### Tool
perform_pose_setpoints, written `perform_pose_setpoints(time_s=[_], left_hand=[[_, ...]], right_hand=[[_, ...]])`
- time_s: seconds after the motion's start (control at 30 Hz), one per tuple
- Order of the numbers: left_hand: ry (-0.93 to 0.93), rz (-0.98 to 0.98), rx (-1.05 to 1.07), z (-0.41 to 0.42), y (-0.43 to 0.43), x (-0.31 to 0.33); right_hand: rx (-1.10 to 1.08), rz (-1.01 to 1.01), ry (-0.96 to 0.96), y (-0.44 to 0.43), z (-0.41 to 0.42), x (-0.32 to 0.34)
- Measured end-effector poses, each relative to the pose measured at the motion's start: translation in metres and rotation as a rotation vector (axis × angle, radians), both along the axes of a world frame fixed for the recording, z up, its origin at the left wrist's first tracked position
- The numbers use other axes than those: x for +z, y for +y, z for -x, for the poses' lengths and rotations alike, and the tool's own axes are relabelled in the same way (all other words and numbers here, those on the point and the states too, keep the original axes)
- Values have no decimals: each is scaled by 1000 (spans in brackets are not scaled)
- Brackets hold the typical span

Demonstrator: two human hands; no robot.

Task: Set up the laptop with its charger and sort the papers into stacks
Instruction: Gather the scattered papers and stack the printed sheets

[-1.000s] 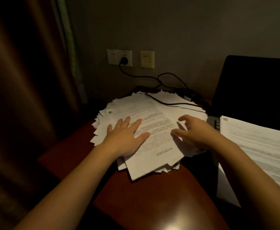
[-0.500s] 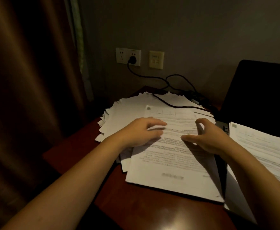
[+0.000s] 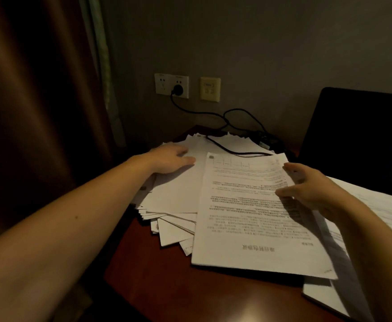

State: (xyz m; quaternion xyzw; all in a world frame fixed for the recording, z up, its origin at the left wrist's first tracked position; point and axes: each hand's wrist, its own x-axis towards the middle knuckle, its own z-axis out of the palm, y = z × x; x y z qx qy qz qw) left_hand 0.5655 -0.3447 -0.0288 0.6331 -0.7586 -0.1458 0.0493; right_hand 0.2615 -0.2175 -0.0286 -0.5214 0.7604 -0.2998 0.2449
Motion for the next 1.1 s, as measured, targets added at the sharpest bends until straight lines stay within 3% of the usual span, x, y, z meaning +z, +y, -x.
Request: perform_pose_setpoints(time_s=[0.1,0.23,0.43,0.53,0.63,0.77,0.9,1.1], left_hand=[[-18,58,9,6,-1,7],[-5,-19,22,13,5,12],[253,-75,165,15,9,22],[262,-272,211,0,5,27],[406,-503,263,-16,8,30],[537,-675,183,-17,23,30],[608,-571,144,-19,35,20],[914,-443,143,-50,59,18]], right_hand=[[-96,89,-45,1,7,-1],[-166,161,3,-2,0,-10],[-117,74,110,-4,-12,-11],[-22,-5,124,2,-20,-1],[67,-69,194,7,-29,6],[109,-37,281,10,-49,1],[107,58,171,9,-55,-2],[85,44,62,9,-56,5]])
